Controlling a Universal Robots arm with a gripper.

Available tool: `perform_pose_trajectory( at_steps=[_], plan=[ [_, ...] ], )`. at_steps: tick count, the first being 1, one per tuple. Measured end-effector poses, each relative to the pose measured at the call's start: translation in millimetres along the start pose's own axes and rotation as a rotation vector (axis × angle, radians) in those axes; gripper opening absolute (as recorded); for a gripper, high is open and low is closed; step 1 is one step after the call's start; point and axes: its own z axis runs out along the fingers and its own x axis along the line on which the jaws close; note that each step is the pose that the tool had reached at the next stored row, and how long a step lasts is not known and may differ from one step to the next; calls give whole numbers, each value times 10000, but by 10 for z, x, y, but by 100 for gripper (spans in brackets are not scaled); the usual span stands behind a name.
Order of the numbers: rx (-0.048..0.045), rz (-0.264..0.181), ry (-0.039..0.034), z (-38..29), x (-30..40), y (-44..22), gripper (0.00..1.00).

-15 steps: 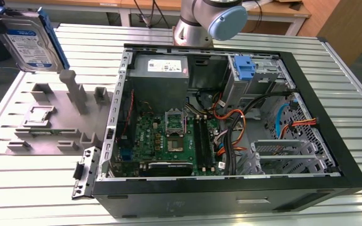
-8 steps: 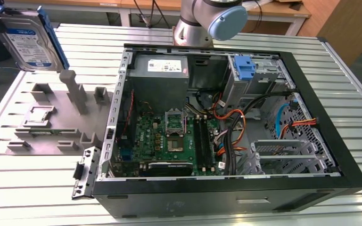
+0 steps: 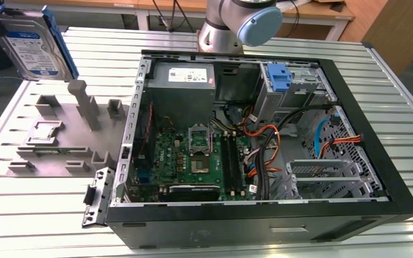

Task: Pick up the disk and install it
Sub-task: 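Pick up the disk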

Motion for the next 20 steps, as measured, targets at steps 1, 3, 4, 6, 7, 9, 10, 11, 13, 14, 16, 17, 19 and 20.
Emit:
perform_pose_trajectory(
  at_steps=[1, 3, 4, 6, 7, 9, 10, 11, 13, 14, 16, 17, 19, 20],
  plan=[
    [0, 0, 0, -8, 0, 0, 36],
    [0, 0, 0, -28, -1, 0, 36],
    [0, 0, 0, -41, -1, 0, 36],
    [1, 0, 0, -67, -2, 0, 36],
    [1, 0, 0, -81, -3, 0, 36],
    [2, 0, -1, -98, -3, 0, 36],
    [3, 0, -1, -102, -3, 0, 36],
    [1, 0, -1, -107, -3, 0, 36],
    [0, 0, -1, -118, -4, 0, 36],
    [0, 0, -1, -126, -4, 0, 36],
    [1, 0, -2, -137, -4, 0, 36],
    [1, 0, -1, -142, -4, 0, 36],
    [1, 0, -1, -156, -5, 0, 36],
    [1, 0, -1, -162, -5, 0, 36]
  ],
)
